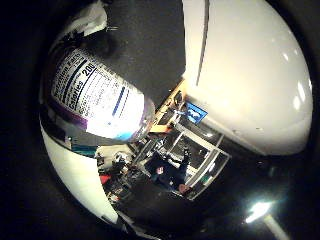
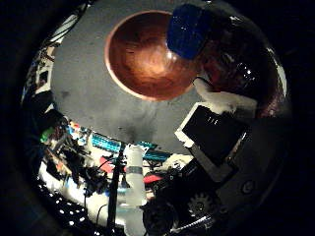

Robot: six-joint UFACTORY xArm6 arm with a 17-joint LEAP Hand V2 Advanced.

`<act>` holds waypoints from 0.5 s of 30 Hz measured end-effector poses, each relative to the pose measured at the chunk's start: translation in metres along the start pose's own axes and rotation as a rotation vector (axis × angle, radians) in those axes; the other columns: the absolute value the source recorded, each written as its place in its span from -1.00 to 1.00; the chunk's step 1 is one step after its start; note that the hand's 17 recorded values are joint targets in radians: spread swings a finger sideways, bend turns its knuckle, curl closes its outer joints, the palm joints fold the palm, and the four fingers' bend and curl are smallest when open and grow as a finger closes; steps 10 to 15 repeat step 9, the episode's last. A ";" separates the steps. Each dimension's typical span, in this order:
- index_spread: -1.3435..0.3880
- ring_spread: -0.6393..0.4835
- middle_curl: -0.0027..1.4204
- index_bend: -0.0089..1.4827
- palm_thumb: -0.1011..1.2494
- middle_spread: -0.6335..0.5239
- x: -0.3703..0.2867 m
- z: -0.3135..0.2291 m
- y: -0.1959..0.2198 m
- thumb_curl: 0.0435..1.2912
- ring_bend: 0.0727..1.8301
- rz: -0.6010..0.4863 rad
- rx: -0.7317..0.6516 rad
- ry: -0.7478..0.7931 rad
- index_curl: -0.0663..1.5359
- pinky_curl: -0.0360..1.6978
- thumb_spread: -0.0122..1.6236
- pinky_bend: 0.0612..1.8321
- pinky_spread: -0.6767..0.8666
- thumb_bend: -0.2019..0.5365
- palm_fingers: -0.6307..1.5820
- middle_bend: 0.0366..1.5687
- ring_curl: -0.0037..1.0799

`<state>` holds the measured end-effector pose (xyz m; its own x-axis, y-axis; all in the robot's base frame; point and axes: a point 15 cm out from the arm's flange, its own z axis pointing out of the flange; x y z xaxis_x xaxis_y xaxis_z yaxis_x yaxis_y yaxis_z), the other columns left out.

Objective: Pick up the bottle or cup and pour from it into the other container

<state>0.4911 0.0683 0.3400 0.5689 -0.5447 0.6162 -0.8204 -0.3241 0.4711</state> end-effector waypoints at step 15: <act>0.32 -0.31 0.06 0.59 0.80 -0.08 -0.005 -0.003 0.000 0.41 0.38 -0.018 -0.025 0.037 0.17 0.14 -0.82 0.26 -0.47 -0.51 0.57 0.77 0.65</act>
